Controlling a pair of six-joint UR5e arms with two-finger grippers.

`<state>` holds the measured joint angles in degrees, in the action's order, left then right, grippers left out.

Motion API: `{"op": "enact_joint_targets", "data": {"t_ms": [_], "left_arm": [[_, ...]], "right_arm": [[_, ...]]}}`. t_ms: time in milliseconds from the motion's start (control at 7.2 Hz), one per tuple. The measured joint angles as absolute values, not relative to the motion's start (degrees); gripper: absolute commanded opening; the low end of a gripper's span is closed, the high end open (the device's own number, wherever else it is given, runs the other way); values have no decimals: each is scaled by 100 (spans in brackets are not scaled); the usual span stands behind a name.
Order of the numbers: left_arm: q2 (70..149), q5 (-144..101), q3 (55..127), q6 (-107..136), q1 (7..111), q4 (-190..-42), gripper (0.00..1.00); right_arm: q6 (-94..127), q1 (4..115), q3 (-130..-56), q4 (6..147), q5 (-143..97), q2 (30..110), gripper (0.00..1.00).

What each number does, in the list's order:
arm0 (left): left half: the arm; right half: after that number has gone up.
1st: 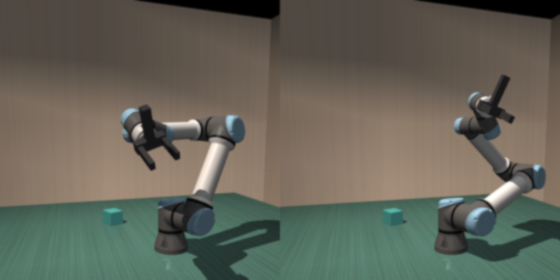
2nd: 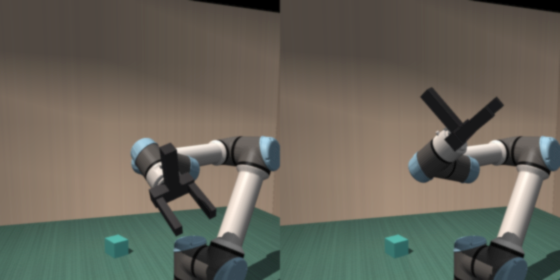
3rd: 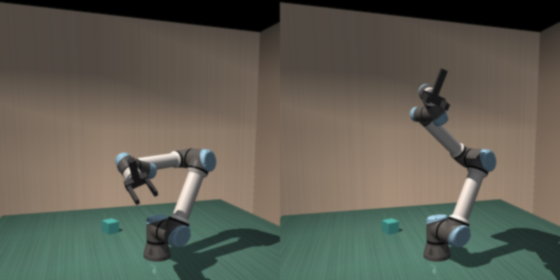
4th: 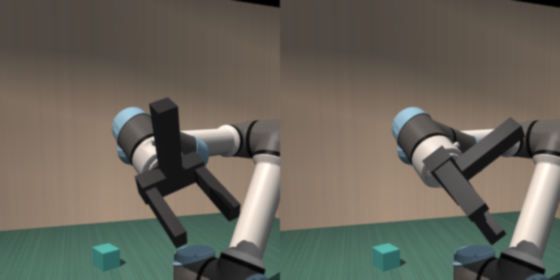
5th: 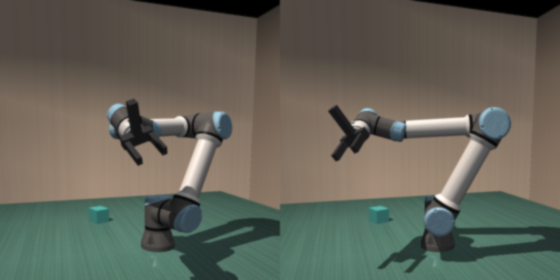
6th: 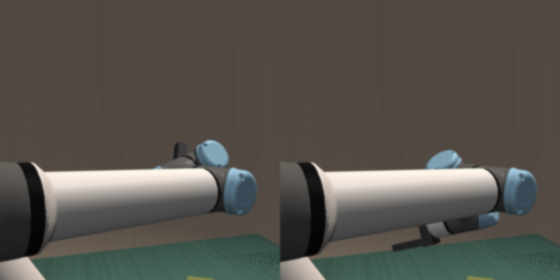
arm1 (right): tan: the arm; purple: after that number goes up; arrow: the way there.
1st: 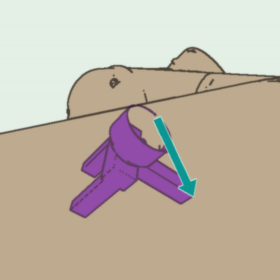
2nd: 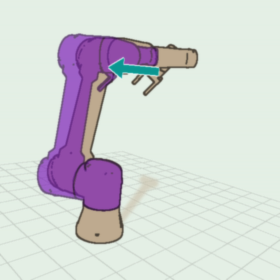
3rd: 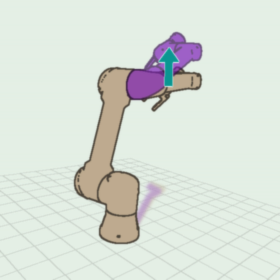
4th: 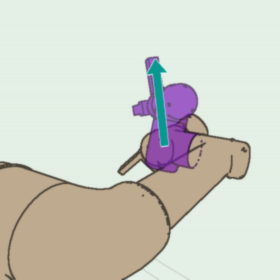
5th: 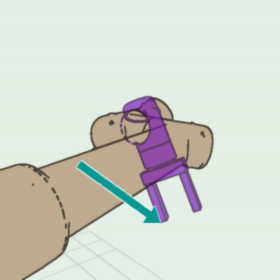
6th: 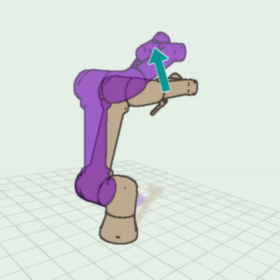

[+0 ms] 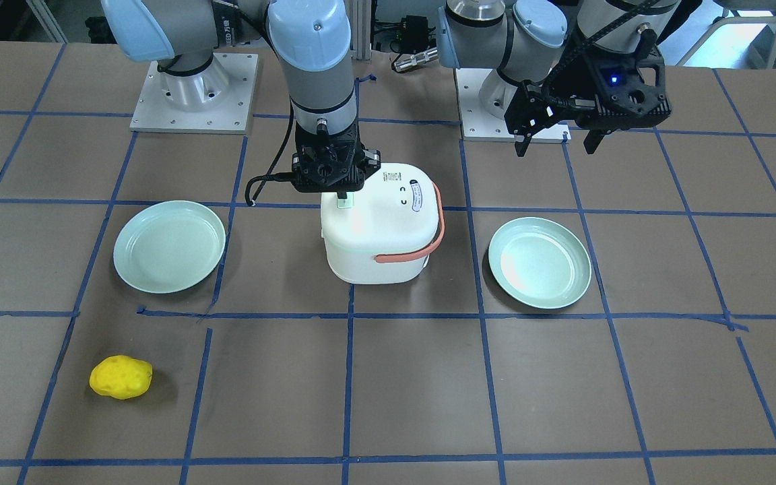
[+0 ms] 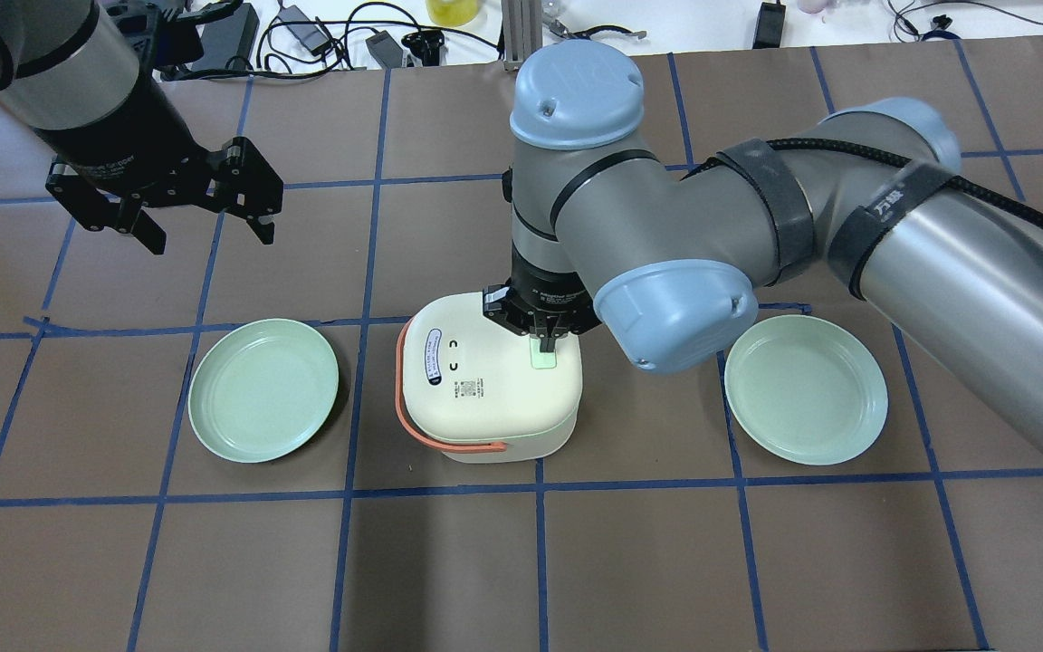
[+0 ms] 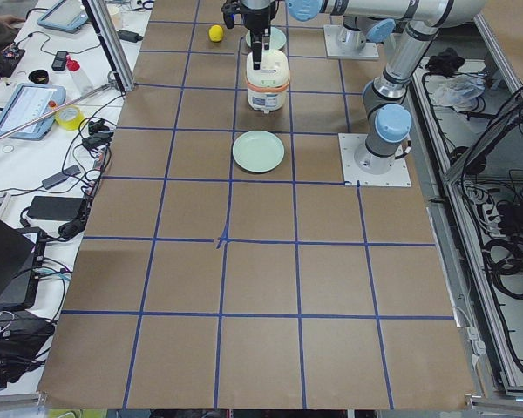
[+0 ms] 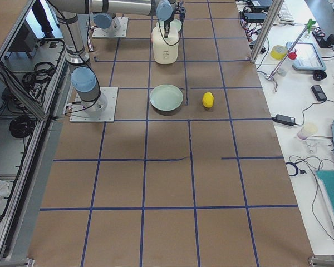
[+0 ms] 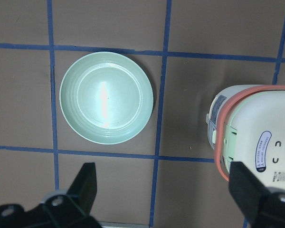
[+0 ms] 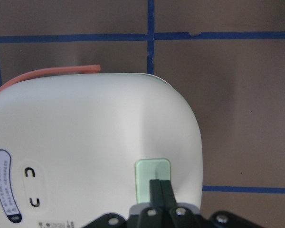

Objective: Press rice cooker button
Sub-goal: 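Move the right gripper over the rice cooker's green lid button, then press down on the green button with the closed right gripper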

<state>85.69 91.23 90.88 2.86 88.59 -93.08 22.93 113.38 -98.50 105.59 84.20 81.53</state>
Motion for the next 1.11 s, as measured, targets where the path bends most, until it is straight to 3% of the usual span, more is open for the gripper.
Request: {"op": "enact_joint_targets", "data": {"t_ms": [694,833,972,1111], "left_arm": [[8569,9123,9088,285,8860,-9308,100],[8569,9123,9088,284,8859,-9307,100],[8569,9123,9088,282,8859,-9308,100],[8569,9123,9088,282,8859,-9307,100]], "right_arm": [[2288,11346,-9899,10564,8422,8087,9],[2284,11346,-9899,10564,8446,8084,37],[2289,11342,-9868,10560,8469,8094,99],[2311,11333,-9786,10543,8491,8125,100]]}}
